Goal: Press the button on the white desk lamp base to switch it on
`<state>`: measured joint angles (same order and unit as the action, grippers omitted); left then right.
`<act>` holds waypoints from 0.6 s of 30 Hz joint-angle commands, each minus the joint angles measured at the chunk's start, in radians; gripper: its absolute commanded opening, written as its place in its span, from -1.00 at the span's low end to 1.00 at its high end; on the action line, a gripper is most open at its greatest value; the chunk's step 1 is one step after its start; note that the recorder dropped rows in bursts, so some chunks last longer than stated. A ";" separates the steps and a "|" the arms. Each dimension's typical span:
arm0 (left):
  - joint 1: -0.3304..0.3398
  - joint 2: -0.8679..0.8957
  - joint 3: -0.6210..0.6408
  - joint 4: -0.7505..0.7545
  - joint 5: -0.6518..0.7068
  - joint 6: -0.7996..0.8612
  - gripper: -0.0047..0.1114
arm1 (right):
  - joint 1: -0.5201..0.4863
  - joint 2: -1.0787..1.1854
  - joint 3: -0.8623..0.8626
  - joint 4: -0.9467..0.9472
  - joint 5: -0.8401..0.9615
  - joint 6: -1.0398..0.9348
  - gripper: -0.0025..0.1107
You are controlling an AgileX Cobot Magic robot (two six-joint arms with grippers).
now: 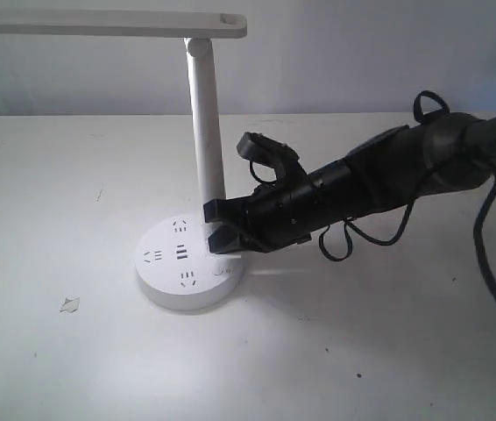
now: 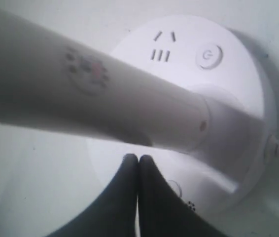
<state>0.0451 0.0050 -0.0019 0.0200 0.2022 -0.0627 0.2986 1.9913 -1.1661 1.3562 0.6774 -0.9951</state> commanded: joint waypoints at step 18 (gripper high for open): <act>0.002 0.005 0.002 -0.004 -0.001 0.000 -0.92 | -0.003 -1.013 0.445 -0.407 -0.463 0.015 -0.96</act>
<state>0.0451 0.0050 -0.0019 0.0200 0.2022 -0.0627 0.2986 1.1420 -0.8151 0.9947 0.2983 -0.9869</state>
